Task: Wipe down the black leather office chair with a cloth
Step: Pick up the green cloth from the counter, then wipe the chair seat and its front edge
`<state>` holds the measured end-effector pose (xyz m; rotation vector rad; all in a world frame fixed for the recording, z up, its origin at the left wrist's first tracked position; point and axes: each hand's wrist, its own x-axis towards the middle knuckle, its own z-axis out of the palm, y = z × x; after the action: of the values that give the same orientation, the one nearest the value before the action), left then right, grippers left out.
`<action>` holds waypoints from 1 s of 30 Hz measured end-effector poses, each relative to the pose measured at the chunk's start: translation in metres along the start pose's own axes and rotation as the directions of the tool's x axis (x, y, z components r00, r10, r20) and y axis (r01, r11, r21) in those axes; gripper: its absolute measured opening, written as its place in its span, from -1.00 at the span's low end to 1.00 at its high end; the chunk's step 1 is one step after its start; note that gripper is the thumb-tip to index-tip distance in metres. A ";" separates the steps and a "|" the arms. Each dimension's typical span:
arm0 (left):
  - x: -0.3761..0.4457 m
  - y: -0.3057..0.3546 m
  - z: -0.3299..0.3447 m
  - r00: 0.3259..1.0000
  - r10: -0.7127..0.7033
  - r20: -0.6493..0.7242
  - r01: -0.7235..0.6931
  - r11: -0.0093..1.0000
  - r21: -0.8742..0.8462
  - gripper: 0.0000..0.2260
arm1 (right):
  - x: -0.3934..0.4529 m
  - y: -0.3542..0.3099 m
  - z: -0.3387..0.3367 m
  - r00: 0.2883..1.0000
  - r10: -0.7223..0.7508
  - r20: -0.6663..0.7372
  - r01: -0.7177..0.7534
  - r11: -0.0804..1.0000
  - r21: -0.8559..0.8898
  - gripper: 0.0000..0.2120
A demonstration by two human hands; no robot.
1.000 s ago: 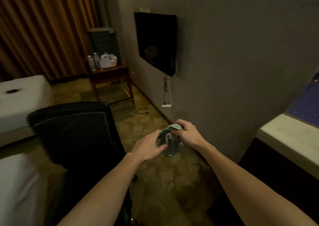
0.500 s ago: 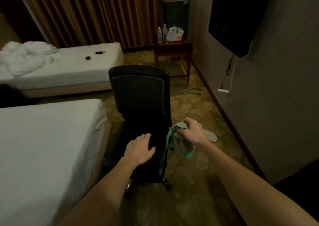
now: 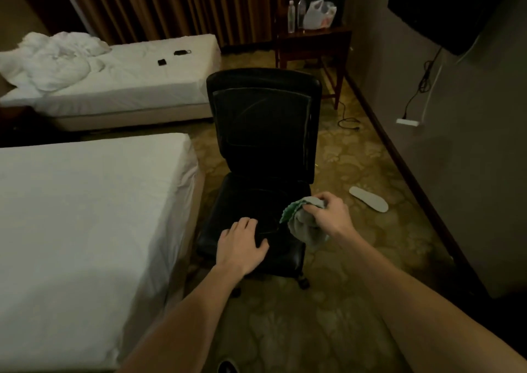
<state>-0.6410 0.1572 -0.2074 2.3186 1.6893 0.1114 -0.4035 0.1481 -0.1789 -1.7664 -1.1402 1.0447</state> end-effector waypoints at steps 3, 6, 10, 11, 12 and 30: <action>0.006 -0.032 0.010 1.000 -0.018 0.002 0.018 0.998 -0.058 -0.49 | 0.004 0.006 0.029 0.998 0.039 -0.048 -0.040 0.999 -0.001 -0.86; 0.017 -0.067 0.017 0.997 -0.077 0.006 0.077 0.982 -0.174 -0.52 | 0.016 0.012 0.059 0.997 0.048 -0.067 -0.047 0.999 0.023 -0.87; 0.044 -0.115 0.030 0.998 -0.064 -0.007 0.062 0.985 -0.162 -0.54 | 0.037 0.017 0.104 0.994 0.048 -0.099 -0.044 0.998 0.037 -0.89; 0.052 -0.125 0.035 0.998 -0.057 -0.008 0.055 0.987 -0.151 -0.54 | 0.042 0.021 0.114 0.993 0.039 -0.113 -0.035 0.999 0.039 -0.89; 0.060 -0.135 0.040 0.999 -0.051 -0.010 0.049 0.988 -0.148 -0.54 | 0.048 0.025 0.124 0.991 0.033 -0.129 -0.029 0.999 0.036 -0.90; 0.128 -0.235 0.262 0.992 0.031 -0.125 -0.055 0.979 -0.197 -0.62 | 0.148 0.217 0.244 0.990 0.009 -0.140 -0.006 1.000 0.017 -0.88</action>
<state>-0.7601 0.3000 -0.5328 2.2385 1.6002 0.4189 -0.5227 0.2631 -0.4972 -1.8021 -1.0358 0.9161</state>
